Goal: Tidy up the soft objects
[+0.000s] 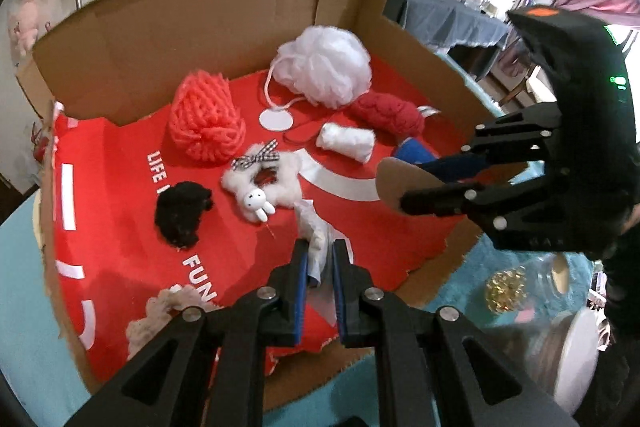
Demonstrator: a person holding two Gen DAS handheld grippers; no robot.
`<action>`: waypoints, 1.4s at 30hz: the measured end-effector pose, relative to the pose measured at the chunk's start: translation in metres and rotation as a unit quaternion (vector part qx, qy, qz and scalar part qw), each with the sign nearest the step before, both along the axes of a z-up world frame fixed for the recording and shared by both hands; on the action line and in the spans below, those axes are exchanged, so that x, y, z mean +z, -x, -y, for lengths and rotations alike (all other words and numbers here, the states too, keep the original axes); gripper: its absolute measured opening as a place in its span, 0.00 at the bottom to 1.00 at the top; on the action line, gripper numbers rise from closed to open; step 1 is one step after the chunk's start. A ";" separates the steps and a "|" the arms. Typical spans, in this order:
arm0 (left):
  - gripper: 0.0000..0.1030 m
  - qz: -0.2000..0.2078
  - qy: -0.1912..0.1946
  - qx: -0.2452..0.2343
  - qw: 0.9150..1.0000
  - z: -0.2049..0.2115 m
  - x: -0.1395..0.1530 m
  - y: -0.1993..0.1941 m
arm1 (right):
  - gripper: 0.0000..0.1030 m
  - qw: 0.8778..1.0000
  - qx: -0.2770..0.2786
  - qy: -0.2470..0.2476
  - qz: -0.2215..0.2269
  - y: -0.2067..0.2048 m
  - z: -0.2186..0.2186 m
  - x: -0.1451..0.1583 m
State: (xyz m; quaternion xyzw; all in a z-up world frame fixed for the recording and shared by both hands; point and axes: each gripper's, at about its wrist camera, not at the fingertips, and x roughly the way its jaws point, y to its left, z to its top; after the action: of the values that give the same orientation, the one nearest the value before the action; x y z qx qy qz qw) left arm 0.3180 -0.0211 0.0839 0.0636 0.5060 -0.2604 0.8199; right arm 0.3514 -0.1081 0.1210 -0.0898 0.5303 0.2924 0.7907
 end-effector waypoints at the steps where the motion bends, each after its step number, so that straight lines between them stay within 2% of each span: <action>1: 0.10 -0.007 -0.007 0.001 1.000 0.002 -0.004 -0.003 | 0.19 1.000 0.000 0.003 -0.001 -0.001 -0.001 -0.001; 7: 0.11 -0.028 -0.027 0.006 0.999 0.006 -0.019 -0.014 | 0.20 0.999 -0.001 0.032 -0.020 -0.009 -0.009 -0.015; 9: 0.20 -0.030 -0.030 0.009 0.999 0.006 -0.021 -0.016 | 0.20 0.999 -0.002 0.042 -0.029 -0.011 -0.011 -0.020; 12: 0.27 -0.031 -0.036 0.015 0.999 0.005 -0.024 -0.017 | 0.21 0.998 0.001 0.059 -0.025 -0.011 -0.013 -0.024; 14: 0.28 -0.035 -0.034 0.016 0.999 0.001 -0.024 -0.017 | 0.24 0.998 -0.001 0.064 -0.023 -0.010 -0.013 -0.025; 17: 0.38 -0.034 -0.036 0.020 0.999 -0.002 -0.022 -0.017 | 0.33 0.998 -0.008 0.067 -0.017 -0.011 -0.011 -0.024; 19: 0.41 -0.031 -0.033 0.024 0.999 -0.002 -0.020 -0.015 | 0.54 0.998 -0.009 0.066 -0.012 -0.012 -0.010 -0.024; 22: 0.49 -0.025 -0.028 0.030 0.999 -0.006 -0.016 -0.014 | 0.54 0.998 -0.012 0.064 -0.003 -0.012 -0.010 -0.021; 24: 0.59 -0.019 -0.023 0.039 0.999 -0.011 -0.011 -0.012 | 0.54 0.998 -0.018 0.064 0.001 -0.013 -0.008 -0.018; 25: 0.62 -0.016 -0.021 0.043 0.999 -0.013 -0.009 -0.012 | 0.54 0.998 -0.024 0.065 0.004 -0.013 -0.007 -0.016; 27: 0.76 -0.008 -0.010 0.063 0.998 -0.021 -0.002 -0.010 | 0.55 0.997 -0.037 0.062 0.007 -0.014 -0.005 -0.011; 30: 0.84 0.002 -0.004 0.092 0.996 -0.029 0.006 -0.004 | 0.69 0.997 -0.065 0.050 0.004 -0.014 0.002 -0.003; 33: 0.93 0.014 -0.002 0.118 0.993 -0.034 0.012 0.003 | 0.71 0.994 -0.092 0.050 0.010 -0.011 0.009 0.005; 38: 0.98 0.040 -0.027 0.151 0.987 -0.032 0.017 0.015 | 0.74 0.988 -0.150 0.035 0.010 -0.003 0.023 0.011; 42: 0.98 0.044 -0.042 0.166 0.984 -0.027 0.013 0.018 | 0.76 0.982 -0.186 0.031 0.010 0.009 0.030 0.010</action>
State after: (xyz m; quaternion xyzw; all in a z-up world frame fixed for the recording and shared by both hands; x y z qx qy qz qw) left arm 0.2997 0.0056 0.0967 0.0244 0.4836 -0.0962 0.8696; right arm 0.3420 -0.1376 0.1311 -0.0176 0.5385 0.1226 0.8335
